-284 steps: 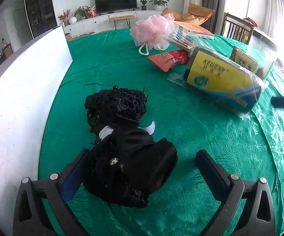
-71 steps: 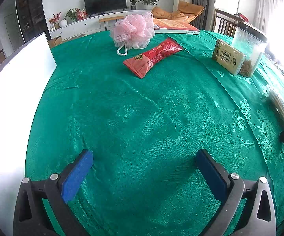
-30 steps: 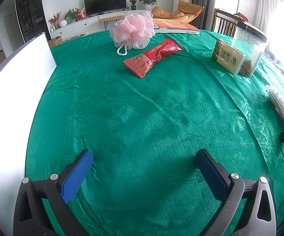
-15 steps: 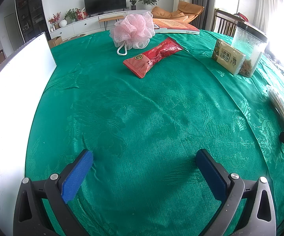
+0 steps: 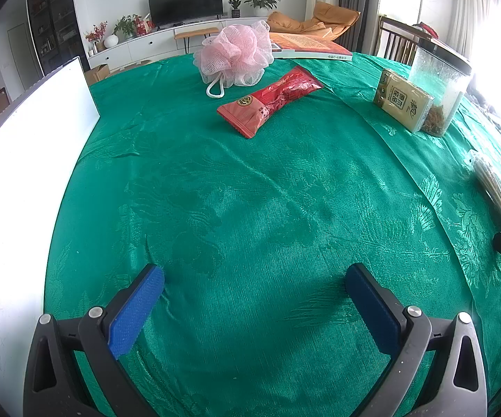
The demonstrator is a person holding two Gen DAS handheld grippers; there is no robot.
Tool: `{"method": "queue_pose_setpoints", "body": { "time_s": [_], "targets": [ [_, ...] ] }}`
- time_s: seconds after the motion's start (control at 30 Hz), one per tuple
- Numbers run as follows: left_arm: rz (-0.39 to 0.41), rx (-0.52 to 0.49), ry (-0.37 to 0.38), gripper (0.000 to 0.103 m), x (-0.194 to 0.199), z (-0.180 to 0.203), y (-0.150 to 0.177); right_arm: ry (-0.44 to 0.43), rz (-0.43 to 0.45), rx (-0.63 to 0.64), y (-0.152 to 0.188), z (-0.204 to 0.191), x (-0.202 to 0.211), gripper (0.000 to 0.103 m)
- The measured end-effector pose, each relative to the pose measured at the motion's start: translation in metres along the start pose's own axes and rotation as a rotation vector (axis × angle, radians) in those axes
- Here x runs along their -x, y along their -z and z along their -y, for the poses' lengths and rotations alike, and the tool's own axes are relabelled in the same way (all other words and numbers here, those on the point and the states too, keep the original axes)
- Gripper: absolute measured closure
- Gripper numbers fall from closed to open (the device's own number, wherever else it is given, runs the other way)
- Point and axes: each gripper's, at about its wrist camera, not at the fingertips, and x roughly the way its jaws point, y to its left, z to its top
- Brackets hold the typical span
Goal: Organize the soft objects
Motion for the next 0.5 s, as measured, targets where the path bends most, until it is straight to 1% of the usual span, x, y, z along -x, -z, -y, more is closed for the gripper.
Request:
{"method": "queue_pose_setpoints", "body": {
  "time_s": [0.5],
  "targets": [
    [-0.002, 0.002, 0.004, 0.0, -0.0003, -0.0004, -0.0004, -0.001, 0.0, 0.0, 0.0, 0.0002, 0.0001, 0.013]
  ]
}}
